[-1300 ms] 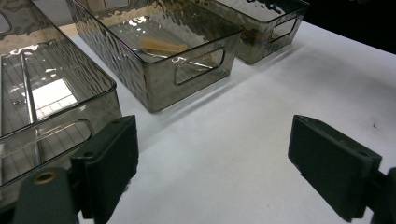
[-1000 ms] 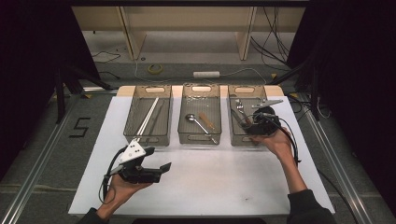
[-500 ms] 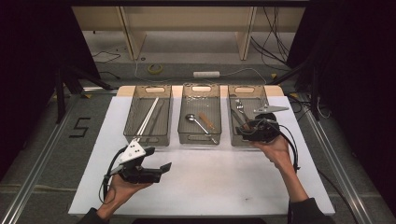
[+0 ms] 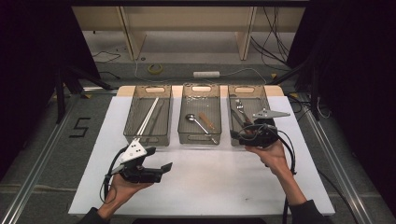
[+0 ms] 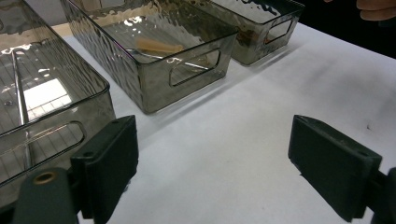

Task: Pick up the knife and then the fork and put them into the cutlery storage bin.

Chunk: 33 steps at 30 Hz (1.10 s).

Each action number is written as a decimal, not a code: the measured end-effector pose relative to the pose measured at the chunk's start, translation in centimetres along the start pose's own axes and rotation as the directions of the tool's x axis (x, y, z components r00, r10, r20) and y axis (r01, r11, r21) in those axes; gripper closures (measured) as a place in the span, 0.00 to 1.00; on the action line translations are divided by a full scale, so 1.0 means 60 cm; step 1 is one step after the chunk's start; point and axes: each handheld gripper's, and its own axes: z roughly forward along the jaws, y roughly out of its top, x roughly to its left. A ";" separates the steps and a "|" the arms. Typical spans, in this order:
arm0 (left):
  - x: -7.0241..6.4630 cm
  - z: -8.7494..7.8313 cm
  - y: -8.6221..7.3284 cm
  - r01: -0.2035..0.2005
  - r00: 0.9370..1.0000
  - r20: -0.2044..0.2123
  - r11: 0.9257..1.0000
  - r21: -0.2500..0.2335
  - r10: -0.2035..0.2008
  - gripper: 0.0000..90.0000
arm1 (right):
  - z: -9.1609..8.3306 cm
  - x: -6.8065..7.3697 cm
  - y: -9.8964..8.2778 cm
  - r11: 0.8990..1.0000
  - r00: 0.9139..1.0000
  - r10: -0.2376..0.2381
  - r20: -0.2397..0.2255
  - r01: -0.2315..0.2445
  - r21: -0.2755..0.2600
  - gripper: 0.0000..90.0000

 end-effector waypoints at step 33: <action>0.000 -0.006 -0.003 0.023 0.999 0.030 1.000 -0.014 -0.022 0.17 | -0.041 0.069 -0.064 0.988 0.984 -0.062 -0.165 0.037 -0.149 0.27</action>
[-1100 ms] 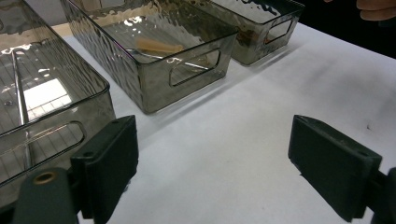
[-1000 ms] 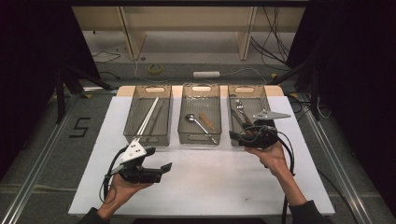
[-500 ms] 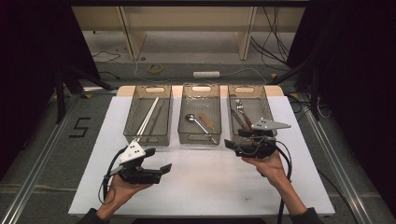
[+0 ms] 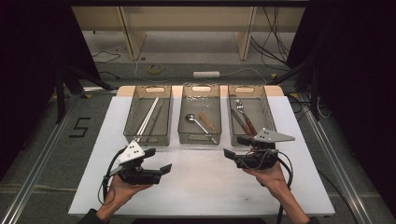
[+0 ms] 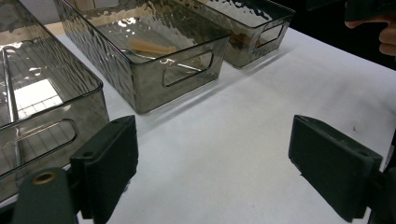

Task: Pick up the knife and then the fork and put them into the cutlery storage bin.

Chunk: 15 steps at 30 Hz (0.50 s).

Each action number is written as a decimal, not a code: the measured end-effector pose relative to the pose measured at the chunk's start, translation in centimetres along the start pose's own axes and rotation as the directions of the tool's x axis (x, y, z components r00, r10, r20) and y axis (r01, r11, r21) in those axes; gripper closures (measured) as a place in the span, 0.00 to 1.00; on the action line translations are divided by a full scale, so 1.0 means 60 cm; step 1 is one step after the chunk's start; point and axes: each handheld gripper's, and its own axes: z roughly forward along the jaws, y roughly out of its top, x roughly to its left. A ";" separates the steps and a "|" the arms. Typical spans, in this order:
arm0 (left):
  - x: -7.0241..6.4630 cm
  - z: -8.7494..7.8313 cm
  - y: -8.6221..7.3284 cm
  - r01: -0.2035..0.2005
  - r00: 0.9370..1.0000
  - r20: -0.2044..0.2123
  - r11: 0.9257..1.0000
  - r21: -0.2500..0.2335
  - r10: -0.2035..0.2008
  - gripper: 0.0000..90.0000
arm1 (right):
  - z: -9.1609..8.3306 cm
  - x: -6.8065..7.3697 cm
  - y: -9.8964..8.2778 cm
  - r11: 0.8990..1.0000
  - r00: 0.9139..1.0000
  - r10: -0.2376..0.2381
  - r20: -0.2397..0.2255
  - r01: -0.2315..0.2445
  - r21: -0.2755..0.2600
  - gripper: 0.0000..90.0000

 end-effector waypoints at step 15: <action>0.000 -0.004 0.000 0.009 1.000 0.012 1.000 -0.016 -0.008 0.17 | -0.022 0.017 -0.034 1.000 1.000 -0.016 -0.006 0.016 -0.023 0.27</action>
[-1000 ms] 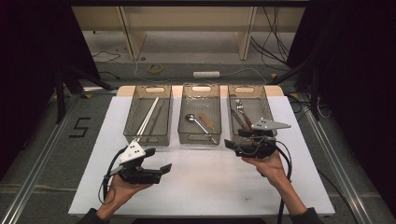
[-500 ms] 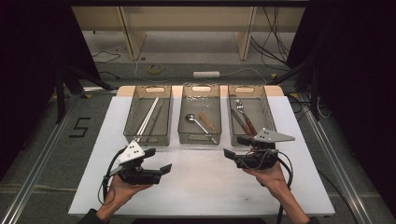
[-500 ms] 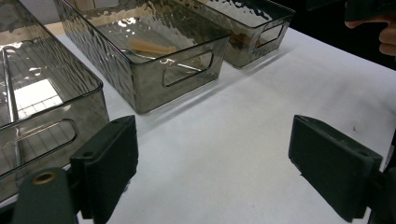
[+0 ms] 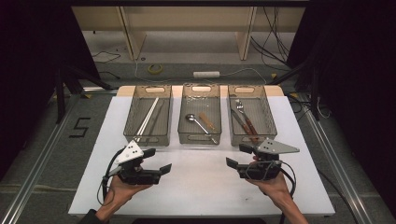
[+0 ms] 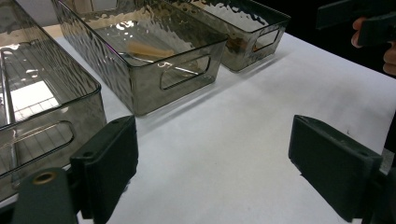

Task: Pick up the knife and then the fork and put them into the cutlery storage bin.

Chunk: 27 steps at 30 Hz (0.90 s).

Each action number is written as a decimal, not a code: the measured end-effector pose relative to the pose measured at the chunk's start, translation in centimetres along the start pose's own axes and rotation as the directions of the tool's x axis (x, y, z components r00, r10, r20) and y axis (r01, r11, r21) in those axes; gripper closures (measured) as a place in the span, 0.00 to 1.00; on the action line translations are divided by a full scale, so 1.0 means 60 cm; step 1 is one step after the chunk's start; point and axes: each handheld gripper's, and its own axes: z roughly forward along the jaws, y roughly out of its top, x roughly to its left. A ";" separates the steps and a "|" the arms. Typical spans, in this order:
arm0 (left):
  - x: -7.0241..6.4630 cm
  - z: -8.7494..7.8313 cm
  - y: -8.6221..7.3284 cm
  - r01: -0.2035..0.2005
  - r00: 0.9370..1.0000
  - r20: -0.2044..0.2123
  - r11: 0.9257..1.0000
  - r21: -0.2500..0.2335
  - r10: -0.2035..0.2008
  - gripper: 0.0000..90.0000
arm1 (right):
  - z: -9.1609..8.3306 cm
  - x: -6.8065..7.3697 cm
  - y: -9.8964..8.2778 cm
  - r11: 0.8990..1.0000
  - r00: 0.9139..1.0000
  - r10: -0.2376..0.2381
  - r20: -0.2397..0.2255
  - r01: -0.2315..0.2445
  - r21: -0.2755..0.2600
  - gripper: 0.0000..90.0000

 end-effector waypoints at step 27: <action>-0.003 -0.004 -0.001 0.007 1.000 0.022 1.000 -0.017 -0.007 0.17 | -0.034 0.005 -0.049 0.999 0.999 0.005 0.052 -0.007 0.045 0.23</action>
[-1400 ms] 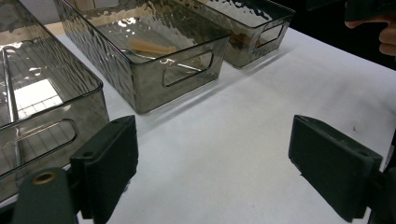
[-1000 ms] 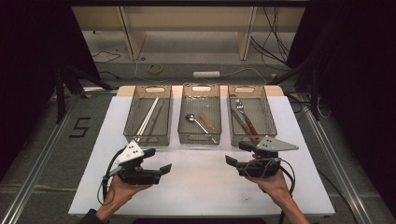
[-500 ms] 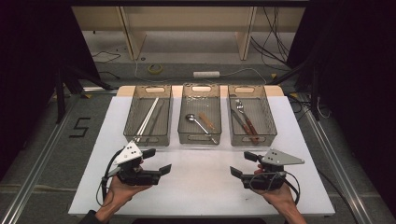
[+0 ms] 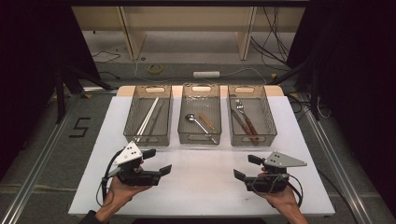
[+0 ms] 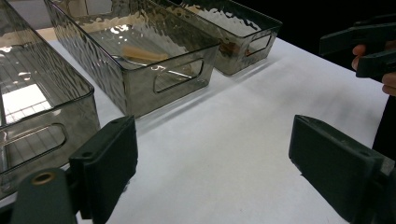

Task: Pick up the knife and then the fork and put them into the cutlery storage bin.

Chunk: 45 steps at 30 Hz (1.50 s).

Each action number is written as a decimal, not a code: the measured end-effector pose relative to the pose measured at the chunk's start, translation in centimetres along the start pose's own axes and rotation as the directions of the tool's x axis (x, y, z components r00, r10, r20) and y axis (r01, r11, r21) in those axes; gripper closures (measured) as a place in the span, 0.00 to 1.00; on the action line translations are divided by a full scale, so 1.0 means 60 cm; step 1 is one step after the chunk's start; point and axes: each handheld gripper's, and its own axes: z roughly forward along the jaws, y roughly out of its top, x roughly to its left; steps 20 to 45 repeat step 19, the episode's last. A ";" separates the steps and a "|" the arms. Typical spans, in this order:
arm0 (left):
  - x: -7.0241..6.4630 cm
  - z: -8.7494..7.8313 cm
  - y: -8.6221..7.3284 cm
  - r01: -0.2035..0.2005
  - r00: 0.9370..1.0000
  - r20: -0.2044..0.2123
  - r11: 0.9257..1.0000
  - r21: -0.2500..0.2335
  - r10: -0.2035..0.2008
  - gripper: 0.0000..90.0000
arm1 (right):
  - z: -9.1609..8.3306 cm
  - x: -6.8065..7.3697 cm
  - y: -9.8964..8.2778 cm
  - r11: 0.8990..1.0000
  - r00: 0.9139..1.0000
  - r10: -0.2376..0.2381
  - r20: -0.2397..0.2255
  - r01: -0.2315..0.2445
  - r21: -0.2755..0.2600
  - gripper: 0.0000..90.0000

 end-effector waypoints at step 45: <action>0.001 0.001 0.000 0.000 1.000 -0.001 1.000 0.002 0.000 0.17 | -0.001 0.000 0.002 1.000 1.000 0.000 0.000 0.000 -0.007 0.22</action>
